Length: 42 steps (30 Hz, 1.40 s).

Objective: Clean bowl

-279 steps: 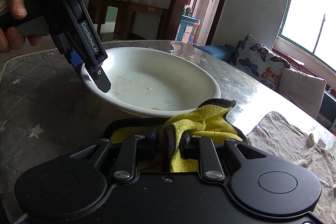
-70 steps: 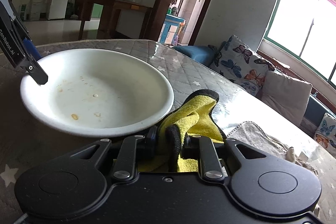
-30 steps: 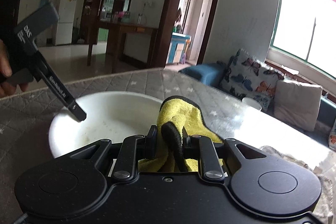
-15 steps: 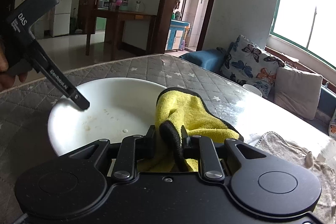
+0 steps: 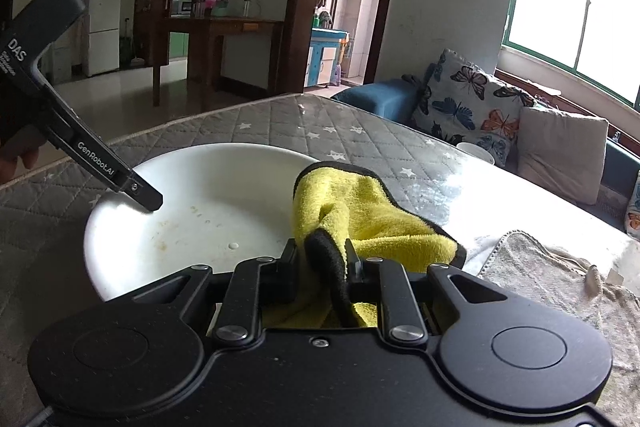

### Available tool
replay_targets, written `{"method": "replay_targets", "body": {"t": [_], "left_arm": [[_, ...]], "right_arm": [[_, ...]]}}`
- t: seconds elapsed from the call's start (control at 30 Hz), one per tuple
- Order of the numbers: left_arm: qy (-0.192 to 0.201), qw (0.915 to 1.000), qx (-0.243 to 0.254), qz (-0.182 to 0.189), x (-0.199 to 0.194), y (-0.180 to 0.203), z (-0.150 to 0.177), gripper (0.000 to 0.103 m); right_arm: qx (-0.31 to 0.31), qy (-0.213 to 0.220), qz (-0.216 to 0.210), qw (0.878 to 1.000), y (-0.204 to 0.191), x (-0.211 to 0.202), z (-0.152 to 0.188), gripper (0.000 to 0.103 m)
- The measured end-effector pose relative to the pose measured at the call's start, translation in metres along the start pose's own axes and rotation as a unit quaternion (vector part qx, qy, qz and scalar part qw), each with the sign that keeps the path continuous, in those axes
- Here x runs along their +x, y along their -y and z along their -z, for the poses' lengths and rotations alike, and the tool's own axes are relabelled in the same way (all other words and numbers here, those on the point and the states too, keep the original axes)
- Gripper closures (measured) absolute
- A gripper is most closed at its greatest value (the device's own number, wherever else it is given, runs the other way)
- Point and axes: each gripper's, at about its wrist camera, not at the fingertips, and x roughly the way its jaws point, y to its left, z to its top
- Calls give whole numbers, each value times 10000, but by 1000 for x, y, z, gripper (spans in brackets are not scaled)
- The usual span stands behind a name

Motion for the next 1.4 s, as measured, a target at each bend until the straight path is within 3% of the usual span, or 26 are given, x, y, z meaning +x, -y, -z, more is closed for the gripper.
{"method": "replay_targets", "body": {"t": [0.37,0.83,1.4], "left_arm": [[-25,9999,-93,59,1,-1,2,75],[-145,9990,-413,119,-1,6,13,70],[-141,9996,-203,-103,-3,22,19,62]], "right_arm": [[129,-215,-105,9996,2,19,2,81],[523,-397,-824,9944,-10,13,4,81],[738,-396,-1493,9852,-21,-3,-8,81]]}}
